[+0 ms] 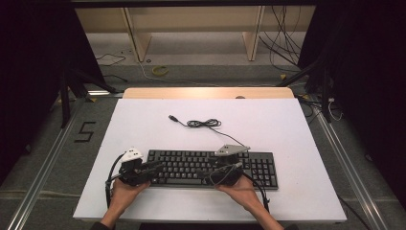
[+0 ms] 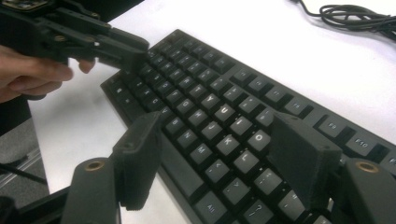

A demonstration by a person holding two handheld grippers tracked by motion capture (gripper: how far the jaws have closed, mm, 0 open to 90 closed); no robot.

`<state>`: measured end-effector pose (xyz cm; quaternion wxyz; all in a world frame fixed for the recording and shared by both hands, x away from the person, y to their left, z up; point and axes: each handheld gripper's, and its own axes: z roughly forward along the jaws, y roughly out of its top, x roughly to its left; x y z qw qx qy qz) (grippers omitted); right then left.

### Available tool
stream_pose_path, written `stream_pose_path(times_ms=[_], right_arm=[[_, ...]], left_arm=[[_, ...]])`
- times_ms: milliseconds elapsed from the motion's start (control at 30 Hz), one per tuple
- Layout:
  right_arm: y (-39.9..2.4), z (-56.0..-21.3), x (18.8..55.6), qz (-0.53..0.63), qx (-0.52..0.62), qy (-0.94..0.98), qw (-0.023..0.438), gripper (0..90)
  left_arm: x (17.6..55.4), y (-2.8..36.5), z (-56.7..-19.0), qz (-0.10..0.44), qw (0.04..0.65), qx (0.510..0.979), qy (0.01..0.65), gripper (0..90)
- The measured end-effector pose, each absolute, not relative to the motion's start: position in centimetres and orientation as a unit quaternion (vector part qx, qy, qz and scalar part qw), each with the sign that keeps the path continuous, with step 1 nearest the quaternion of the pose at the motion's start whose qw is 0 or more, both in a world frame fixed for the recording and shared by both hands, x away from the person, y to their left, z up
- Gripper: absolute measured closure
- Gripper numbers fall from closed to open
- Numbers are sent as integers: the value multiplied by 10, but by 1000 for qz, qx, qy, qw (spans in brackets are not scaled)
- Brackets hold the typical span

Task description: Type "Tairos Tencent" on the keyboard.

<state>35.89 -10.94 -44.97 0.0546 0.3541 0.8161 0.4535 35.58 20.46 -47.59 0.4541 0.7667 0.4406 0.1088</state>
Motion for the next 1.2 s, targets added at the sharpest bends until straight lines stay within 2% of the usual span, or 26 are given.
stream_pose_path(times_ms=[167,333,1200], right_arm=[[-108,-451,354,455,345,819,51,341],[-106,-451,350,461,337,819,49,327],[-103,-451,345,462,330,822,44,306]], left_arm=[[359,200,-478,109,443,777,433,826],[360,196,-479,110,435,783,432,888],[364,192,-485,96,410,793,440,891]])
